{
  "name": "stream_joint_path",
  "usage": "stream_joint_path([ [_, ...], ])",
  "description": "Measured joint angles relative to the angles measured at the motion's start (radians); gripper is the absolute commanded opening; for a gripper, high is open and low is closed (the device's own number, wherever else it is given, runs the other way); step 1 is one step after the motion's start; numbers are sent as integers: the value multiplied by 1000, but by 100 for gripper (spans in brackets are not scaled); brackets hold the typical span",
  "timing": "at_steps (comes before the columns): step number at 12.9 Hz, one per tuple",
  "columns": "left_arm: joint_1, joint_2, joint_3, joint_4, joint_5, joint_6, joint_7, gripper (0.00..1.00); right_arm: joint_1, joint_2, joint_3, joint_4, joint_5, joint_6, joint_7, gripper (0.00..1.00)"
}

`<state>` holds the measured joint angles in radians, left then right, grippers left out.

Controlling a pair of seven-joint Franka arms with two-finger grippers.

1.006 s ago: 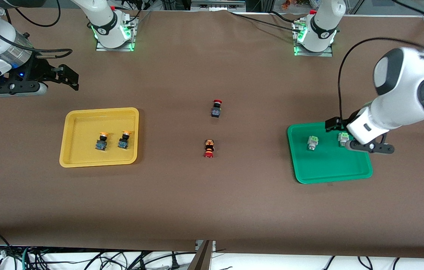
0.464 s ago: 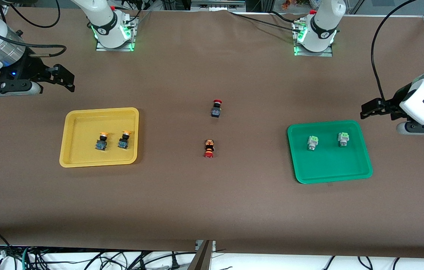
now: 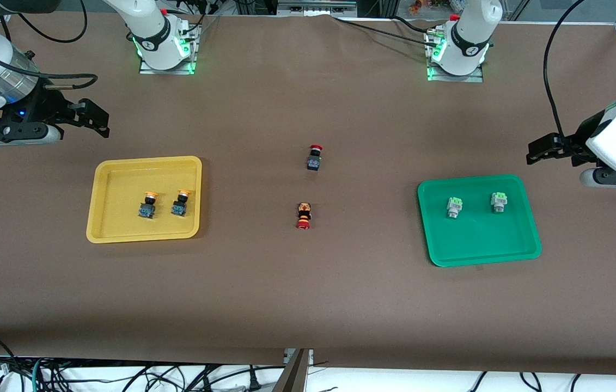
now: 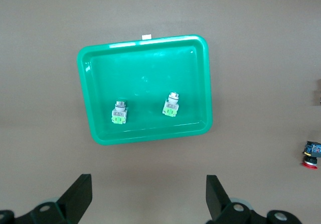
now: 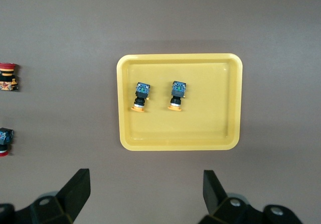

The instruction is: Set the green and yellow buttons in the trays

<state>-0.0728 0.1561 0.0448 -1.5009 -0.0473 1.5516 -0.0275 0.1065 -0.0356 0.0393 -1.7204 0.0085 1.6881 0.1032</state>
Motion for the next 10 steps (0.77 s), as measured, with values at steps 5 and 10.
stream_joint_path([
  [5, 0, 1, 0, 4, 0, -2, 0, 100, -1, 1, 0, 8, 0, 2, 0, 99],
  [10, 0, 2, 0, 4, 0, -7, 0, 100, -1, 17, 0, 8, 0, 9, 0, 99],
])
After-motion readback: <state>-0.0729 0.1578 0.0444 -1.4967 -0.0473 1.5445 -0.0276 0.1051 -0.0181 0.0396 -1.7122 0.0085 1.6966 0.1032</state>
